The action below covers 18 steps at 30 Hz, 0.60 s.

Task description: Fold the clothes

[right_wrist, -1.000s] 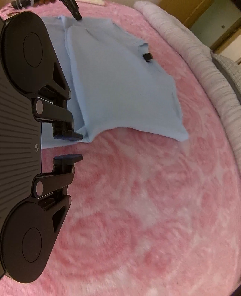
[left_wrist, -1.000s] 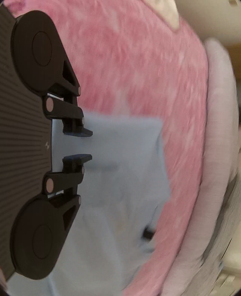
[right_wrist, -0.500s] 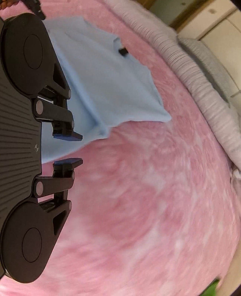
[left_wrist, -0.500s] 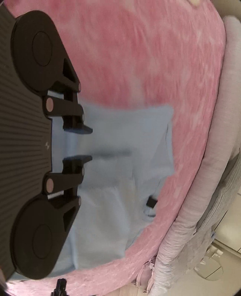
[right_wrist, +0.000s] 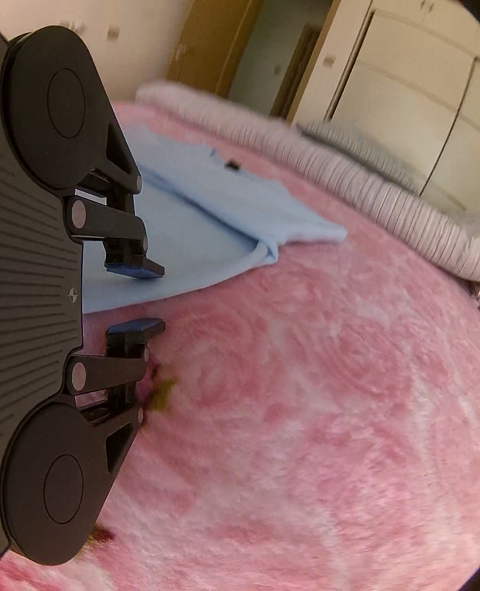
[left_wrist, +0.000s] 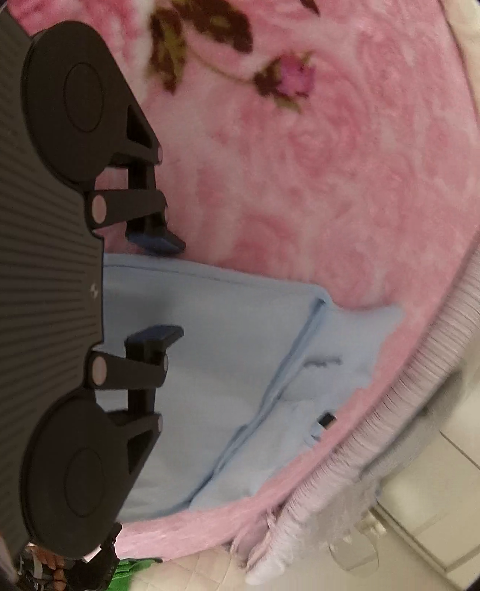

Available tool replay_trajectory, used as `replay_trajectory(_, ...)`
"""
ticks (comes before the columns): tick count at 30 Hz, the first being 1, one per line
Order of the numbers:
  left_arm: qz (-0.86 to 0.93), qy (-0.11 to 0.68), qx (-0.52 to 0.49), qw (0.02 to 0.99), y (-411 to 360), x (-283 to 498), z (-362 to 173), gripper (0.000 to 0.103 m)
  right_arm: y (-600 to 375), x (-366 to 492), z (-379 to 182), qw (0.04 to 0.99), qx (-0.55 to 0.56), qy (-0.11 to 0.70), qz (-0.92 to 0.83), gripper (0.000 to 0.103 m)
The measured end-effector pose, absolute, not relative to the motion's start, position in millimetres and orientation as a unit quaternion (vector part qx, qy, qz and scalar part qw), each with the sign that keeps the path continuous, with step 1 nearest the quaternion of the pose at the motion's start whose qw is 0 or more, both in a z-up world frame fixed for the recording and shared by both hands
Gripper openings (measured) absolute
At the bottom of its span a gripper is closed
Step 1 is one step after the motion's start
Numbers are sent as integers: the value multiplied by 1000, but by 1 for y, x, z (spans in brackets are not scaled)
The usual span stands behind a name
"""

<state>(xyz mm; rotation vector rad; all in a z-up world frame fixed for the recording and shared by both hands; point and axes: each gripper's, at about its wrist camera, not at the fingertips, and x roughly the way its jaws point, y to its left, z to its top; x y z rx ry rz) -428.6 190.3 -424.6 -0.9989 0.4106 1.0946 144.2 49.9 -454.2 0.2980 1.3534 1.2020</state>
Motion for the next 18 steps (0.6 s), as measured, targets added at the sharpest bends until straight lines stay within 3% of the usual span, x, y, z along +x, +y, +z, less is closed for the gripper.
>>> replay_trajectory(10,462,81,-466,751,141,-466,-440,44,-18,103,-454,608,136,519,586,28)
replay_trajectory(14,430,38,-532,729,117,-479,-441,50,-51,84,-449,596,153,559,556,29)
replay_trajectory(18,405,0,-577,709,114,-483,-453,47,-58,79,-453,580,172,580,545,30)
